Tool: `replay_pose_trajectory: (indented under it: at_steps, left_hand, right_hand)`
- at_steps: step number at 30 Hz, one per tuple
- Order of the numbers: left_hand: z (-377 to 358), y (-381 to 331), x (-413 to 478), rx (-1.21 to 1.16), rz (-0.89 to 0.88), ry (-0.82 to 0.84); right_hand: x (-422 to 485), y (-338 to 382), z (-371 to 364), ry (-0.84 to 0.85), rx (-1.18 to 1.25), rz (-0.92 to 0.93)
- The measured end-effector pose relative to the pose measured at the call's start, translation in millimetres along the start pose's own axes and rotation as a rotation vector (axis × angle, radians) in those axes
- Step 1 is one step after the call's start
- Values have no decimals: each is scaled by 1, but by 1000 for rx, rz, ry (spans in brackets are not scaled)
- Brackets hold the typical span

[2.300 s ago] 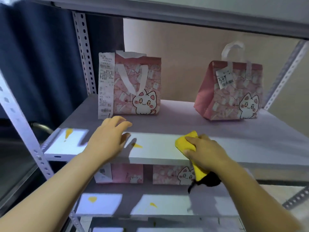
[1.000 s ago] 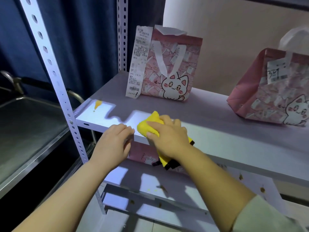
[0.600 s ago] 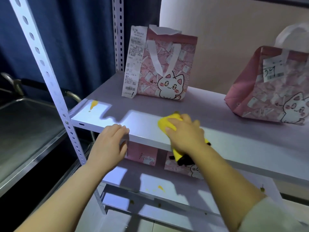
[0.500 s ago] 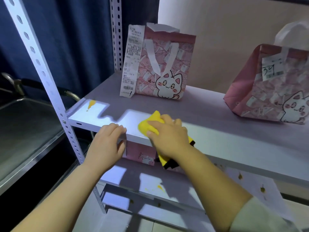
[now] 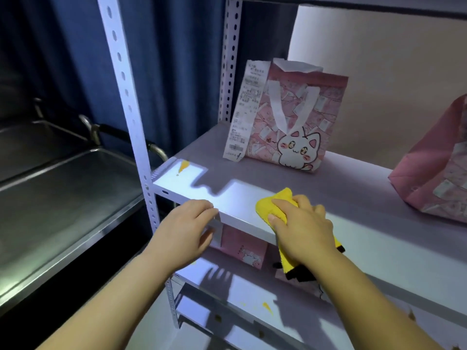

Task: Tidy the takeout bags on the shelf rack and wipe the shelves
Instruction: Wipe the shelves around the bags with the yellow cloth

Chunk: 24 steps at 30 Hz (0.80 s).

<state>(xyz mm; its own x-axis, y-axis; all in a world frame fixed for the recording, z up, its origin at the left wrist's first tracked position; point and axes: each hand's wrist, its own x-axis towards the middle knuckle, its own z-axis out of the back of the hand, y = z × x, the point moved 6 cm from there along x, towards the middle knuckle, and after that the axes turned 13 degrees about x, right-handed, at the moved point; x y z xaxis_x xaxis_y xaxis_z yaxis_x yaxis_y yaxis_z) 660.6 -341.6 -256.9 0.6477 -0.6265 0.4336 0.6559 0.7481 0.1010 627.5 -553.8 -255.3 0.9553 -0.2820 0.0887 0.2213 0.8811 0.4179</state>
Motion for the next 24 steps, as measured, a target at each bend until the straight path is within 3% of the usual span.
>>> replay_pose_trajectory:
  at_steps: [11,18,21,24]
  left_hand:
    - [51,122,4,126,373,-204]
    - [57,158,36,-25,297,-248]
    - [43,170,45,-230,387,-197]
    - [43,170,43,-176,316,-255]
  right_hand:
    - [29,87,-36,67,74,157]
    - [63,132,-59,77,144,174]
    - [89,142,-68,63,130,145]
    - [117,152,-76,32,161,108]
